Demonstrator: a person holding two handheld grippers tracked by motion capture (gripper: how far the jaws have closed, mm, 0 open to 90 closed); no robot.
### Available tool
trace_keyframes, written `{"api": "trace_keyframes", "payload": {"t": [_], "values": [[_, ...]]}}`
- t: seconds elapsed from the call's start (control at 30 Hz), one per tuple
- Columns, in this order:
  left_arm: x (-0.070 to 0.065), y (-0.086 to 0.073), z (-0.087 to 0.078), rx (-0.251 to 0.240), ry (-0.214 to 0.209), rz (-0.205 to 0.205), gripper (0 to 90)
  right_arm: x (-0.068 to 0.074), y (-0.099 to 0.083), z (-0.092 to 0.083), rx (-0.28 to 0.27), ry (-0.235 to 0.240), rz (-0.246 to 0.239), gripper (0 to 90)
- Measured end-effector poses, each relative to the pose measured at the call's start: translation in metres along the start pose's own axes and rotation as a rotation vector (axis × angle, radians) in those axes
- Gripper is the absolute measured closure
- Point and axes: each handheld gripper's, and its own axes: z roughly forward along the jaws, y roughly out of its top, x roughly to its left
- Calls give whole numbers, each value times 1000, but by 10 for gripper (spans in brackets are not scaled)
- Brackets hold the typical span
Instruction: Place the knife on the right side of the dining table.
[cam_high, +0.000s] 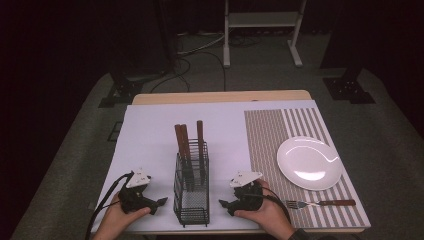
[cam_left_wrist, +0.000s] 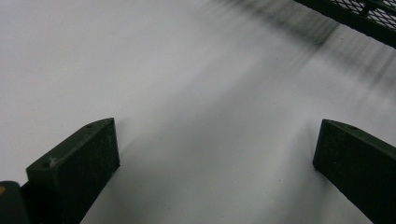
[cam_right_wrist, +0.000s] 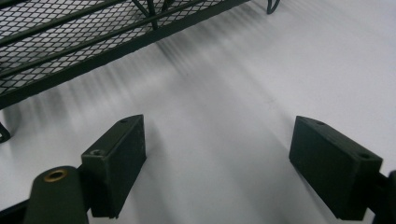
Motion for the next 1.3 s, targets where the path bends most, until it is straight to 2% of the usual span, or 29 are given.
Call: {"api": "trace_keyframes", "payload": {"t": [0.33,1.3], "values": [[0,0,0,-1,1,1,0,-2,3,-2,6,4,6,169],[0,0,0,2,0,1,0,-23,27,-24,-76,11,70,168]]}}
